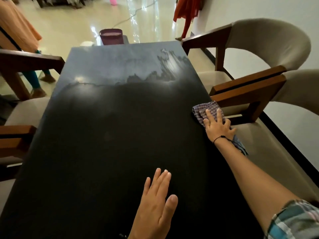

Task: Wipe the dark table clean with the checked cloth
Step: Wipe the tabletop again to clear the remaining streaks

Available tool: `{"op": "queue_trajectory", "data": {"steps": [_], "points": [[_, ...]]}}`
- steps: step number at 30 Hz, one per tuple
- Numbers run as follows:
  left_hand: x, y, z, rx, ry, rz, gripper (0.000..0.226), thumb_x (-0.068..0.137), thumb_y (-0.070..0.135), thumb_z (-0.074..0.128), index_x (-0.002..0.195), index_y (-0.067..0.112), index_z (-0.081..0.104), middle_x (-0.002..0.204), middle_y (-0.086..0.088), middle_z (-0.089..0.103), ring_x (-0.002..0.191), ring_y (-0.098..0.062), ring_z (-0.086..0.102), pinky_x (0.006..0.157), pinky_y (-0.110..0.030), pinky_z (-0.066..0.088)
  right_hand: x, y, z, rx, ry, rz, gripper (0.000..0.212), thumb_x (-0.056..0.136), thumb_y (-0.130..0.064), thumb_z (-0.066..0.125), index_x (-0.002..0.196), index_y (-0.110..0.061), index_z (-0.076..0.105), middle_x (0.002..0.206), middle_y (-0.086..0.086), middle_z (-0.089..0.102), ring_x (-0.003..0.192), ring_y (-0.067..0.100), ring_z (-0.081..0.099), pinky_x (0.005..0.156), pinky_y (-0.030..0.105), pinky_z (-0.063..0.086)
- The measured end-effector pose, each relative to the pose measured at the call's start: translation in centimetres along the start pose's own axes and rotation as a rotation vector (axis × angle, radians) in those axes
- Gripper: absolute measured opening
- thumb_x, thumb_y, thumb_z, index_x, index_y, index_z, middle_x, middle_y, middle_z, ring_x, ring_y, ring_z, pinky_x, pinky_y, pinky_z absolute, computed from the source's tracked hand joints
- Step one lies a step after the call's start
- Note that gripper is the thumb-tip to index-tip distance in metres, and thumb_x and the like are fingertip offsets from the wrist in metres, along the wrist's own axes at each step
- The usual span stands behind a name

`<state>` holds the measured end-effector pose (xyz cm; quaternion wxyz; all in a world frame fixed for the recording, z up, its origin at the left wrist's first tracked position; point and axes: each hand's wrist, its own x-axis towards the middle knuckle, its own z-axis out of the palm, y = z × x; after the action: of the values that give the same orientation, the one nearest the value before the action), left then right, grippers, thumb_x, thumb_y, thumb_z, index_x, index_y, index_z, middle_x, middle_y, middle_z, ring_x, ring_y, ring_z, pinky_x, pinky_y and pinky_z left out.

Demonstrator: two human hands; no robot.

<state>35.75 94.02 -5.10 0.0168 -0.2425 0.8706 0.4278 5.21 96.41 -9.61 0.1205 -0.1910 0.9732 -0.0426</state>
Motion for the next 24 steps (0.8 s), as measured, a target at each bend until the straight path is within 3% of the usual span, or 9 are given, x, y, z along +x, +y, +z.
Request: {"op": "queue_trajectory", "data": {"steps": [6, 11, 14, 16, 18, 19, 20, 21, 24], "points": [[-0.4, 1.1, -0.7, 0.049, -0.038, 0.031, 0.094, 0.047, 0.085, -0.025, 0.128, 0.041, -0.008, 0.137, 0.032, -0.015, 0.117, 0.024, -0.03, 0.089, 0.0, -0.028, -3.2, 1.2, 0.5, -0.08, -0.061, -0.137, 0.049, 0.1, -0.048, 0.014, 0.146, -0.048, -0.002, 0.159, -0.009, -0.009, 0.145, 0.029, -0.009, 0.114, 0.056, 0.004], [-1.2, 2.3, -1.5, -0.061, -0.038, 0.106, 0.081, 0.06, 0.083, -0.014, 0.129, 0.044, 0.0, 0.142, 0.031, -0.005, 0.123, 0.024, -0.019, 0.092, 0.003, -0.021, -10.5, 2.3, 1.9, -0.124, -0.139, -0.262, 0.053, 0.097, -0.054, 0.012, 0.143, -0.048, -0.013, 0.156, -0.01, -0.018, 0.143, 0.026, -0.019, 0.112, 0.057, -0.009], [-2.2, 3.4, -1.8, -0.092, -0.033, 0.141, 0.075, 0.064, 0.082, -0.01, 0.128, 0.045, 0.002, 0.141, 0.031, -0.004, 0.123, 0.025, -0.017, 0.093, 0.003, -0.02, -16.4, 2.9, 2.9, -0.153, -0.198, -0.351, 0.072, 0.071, -0.081, -0.011, 0.135, -0.052, -0.023, 0.15, -0.013, -0.028, 0.142, 0.026, -0.023, 0.109, 0.056, -0.014], [-3.0, 3.6, -1.7, -0.075, -0.025, 0.148, 0.064, 0.07, 0.076, -0.006, 0.126, 0.047, 0.002, 0.14, 0.03, -0.002, 0.12, 0.027, -0.018, 0.094, 0.002, -0.02, -20.2, 3.4, 3.7, -0.153, -0.237, -0.404, 0.084, 0.054, -0.082, -0.028, 0.132, -0.053, -0.024, 0.146, -0.014, -0.03, 0.142, 0.025, -0.02, 0.11, 0.057, -0.011], [-3.9, 3.6, -1.5, -0.09, -0.005, 0.141, 0.061, 0.077, 0.067, -0.001, 0.132, 0.041, 0.005, 0.143, 0.025, 0.004, 0.121, 0.026, -0.016, 0.097, -0.002, -0.018, -23.4, 3.8, 3.8, -0.162, -0.19, -0.417, 0.076, 0.073, -0.077, -0.015, 0.143, -0.049, -0.003, 0.155, -0.01, 0.0, 0.144, 0.028, 0.013, 0.108, 0.062, 0.016], [-4.1, 3.5, -1.4, -0.106, 0.017, 0.135, 0.062, 0.081, 0.063, 0.002, 0.136, 0.035, 0.009, 0.146, 0.021, 0.008, 0.124, 0.023, -0.014, 0.1, -0.005, -0.016, -24.8, 3.9, 3.7, -0.147, -0.158, -0.39, 0.064, 0.086, -0.071, 0.002, 0.143, -0.046, 0.017, 0.152, -0.007, 0.028, 0.134, 0.03, 0.038, 0.097, 0.061, 0.035], [-4.5, 3.5, -1.3, -0.118, 0.026, 0.124, 0.063, 0.084, 0.058, 0.004, 0.139, 0.029, 0.012, 0.149, 0.016, 0.012, 0.127, 0.018, -0.01, 0.104, -0.01, -0.014, -25.9, 4.0, 3.9, -0.143, -0.091, -0.37, 0.054, 0.089, -0.063, 0.019, 0.139, -0.046, 0.031, 0.143, -0.005, 0.047, 0.123, 0.031, 0.052, 0.087, 0.058, 0.044], [-4.7, 3.5, -1.4, -0.125, 0.03, 0.113, 0.063, 0.085, 0.055, 0.006, 0.14, 0.025, 0.015, 0.151, 0.012, 0.014, 0.13, 0.013, -0.008, 0.107, -0.016, -0.012, -26.5, 3.9, 3.6, -0.142, -0.131, -0.359, 0.05, 0.088, -0.057, 0.03, 0.137, -0.046, 0.035, 0.141, -0.005, 0.049, 0.122, 0.032, 0.052, 0.087, 0.057, 0.044], [-5.3, 3.7, -1.1, -0.101, 0.029, 0.108, 0.065, 0.085, 0.05, 0.004, 0.141, 0.019, 0.017, 0.153, 0.004, 0.015, 0.132, 0.005, -0.006, 0.111, -0.025, -0.008, -27.7, 4.2, 3.9, -0.138, -0.132, -0.372, 0.047, 0.094, -0.046, 0.037, 0.141, -0.047, 0.03, 0.152, -0.005, 0.032, 0.136, 0.033, 0.031, 0.101, 0.055, 0.029]]}}
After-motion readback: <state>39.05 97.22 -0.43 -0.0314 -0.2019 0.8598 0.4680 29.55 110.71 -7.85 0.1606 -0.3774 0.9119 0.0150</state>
